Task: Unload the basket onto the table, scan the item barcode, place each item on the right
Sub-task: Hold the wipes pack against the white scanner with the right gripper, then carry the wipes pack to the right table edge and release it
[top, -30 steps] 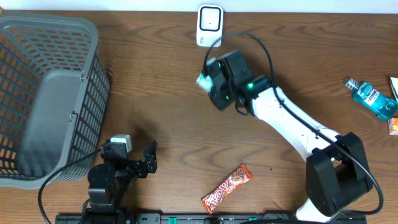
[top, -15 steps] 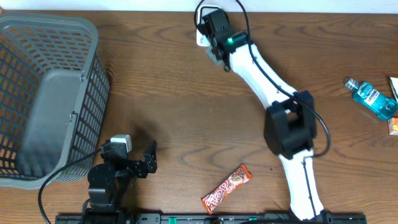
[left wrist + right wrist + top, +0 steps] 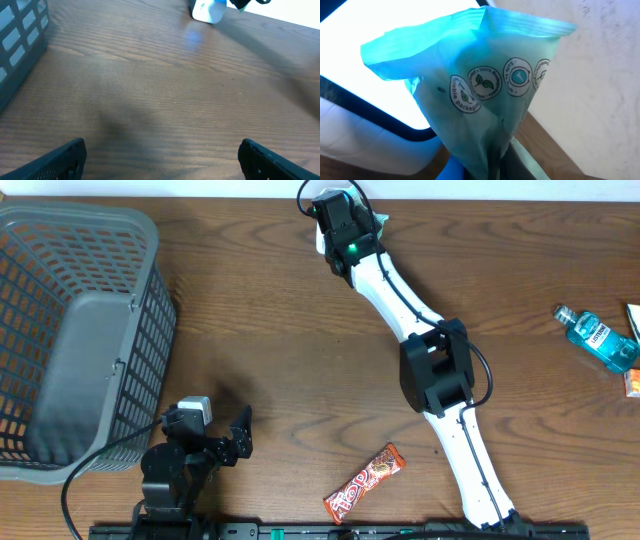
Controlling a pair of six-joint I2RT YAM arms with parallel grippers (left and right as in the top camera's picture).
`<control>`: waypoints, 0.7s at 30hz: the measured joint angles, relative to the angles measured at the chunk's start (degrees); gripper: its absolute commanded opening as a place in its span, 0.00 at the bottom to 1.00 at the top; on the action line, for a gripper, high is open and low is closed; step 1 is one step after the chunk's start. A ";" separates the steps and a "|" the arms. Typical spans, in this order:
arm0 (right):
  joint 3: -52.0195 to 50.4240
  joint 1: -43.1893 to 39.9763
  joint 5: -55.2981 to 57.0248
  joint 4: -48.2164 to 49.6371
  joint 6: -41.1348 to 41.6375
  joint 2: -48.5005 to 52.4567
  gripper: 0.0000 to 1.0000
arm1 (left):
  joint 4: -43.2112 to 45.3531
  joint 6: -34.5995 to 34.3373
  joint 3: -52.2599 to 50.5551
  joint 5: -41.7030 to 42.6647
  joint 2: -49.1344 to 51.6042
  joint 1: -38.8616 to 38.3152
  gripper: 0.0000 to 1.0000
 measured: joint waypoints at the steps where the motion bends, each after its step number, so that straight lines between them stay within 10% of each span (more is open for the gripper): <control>1: 0.00 0.02 0.46 0.24 -0.37 0.02 0.01 | 0.00 0.00 0.00 0.00 0.00 0.00 0.96; 10: 0.76 0.02 4.98 -10.38 2.23 -0.07 0.01 | 0.02 0.00 0.00 -0.02 0.00 0.00 0.97; 21: 1.09 -4.35 4.20 -45.59 22.21 -8.96 0.01 | 0.00 0.00 0.00 0.00 0.00 0.00 0.97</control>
